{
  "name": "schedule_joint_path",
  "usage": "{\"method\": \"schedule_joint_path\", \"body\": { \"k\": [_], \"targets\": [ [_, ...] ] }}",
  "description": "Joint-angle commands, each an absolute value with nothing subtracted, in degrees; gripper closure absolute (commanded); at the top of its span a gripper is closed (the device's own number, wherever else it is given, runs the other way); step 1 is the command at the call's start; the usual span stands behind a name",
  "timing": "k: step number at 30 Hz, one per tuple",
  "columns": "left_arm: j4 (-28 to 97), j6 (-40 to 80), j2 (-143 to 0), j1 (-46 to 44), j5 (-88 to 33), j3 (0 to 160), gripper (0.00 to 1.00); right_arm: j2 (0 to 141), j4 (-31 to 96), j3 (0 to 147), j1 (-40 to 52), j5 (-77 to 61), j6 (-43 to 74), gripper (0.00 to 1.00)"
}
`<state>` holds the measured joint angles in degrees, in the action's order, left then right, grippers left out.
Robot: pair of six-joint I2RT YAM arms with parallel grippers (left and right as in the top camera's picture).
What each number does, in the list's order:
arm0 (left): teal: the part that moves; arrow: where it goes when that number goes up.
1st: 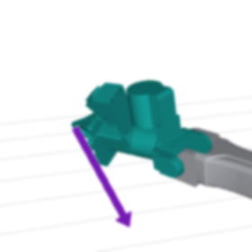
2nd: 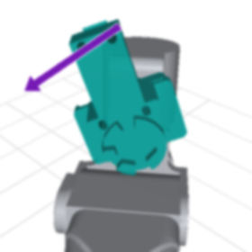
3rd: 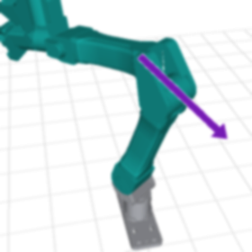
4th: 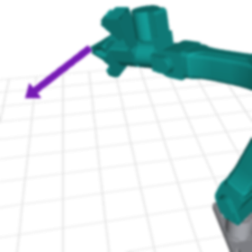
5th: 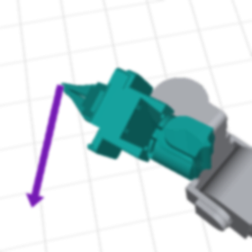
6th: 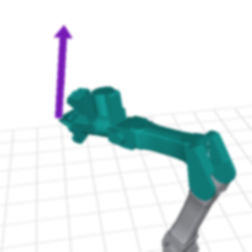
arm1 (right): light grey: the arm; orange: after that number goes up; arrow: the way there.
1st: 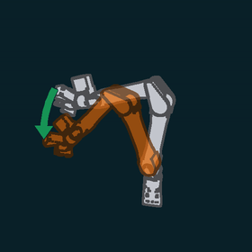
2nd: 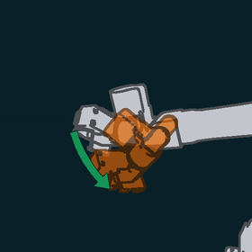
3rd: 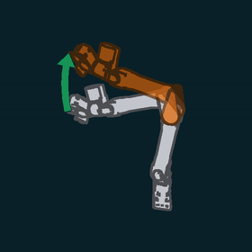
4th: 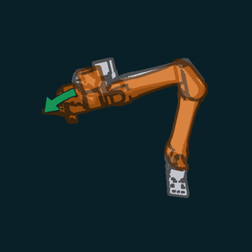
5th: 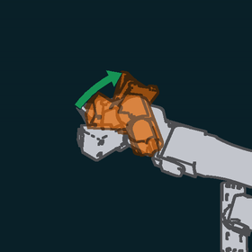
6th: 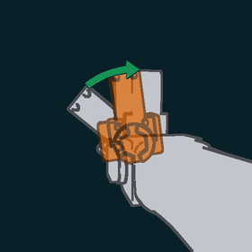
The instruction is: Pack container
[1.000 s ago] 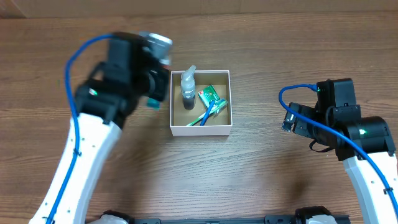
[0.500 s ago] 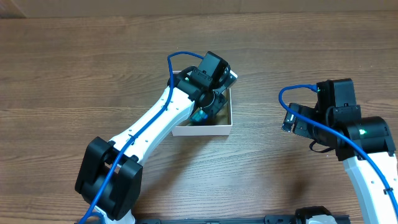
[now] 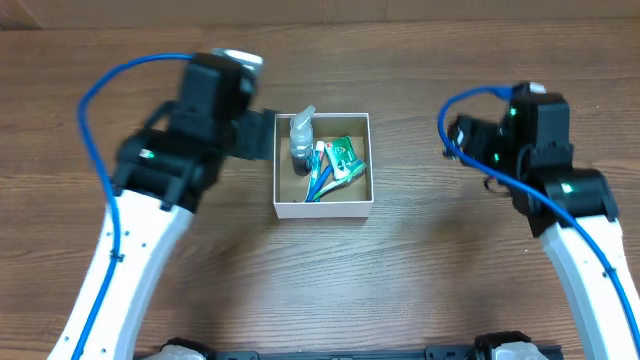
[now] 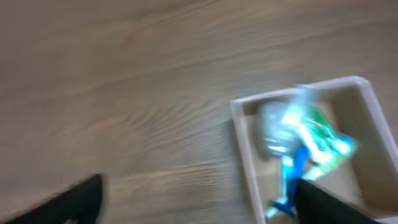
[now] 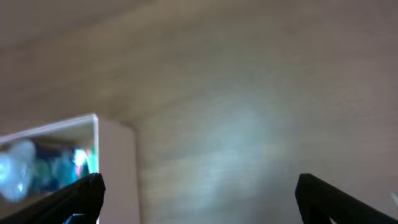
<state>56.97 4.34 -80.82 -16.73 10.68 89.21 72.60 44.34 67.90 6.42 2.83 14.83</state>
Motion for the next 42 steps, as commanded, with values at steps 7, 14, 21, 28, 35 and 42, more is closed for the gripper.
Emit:
{"method": "schedule_joint_path", "body": {
  "k": [7,14,21,28,35,42],
  "targets": [
    [57.25,5.82,-81.93,-4.75,10.35,89.62,0.00,75.40,41.69,68.23,6.35,-3.51,6.04,0.00],
    [58.15,5.48,-62.46,-4.89,6.15,79.05,0.00,55.27,46.87,63.55,6.35,1.87,11.03,0.00],
    [54.68,10.74,-27.07,-4.89,5.91,51.42,0.00,18.28,48.84,41.34,6.35,1.54,13.76,0.00],
    [66.11,12.88,-20.60,-4.89,5.93,48.07,0.00,13.67,62.43,39.90,6.35,0.12,13.74,0.00],
    [67.66,12.91,-20.60,-4.89,5.93,48.05,0.00,13.67,63.44,39.83,6.35,0.12,13.74,0.00],
    [67.68,12.91,-20.60,-4.89,5.93,48.05,0.00,7.86,62.37,36.99,6.35,1.30,13.52,0.00]
  ]
}}
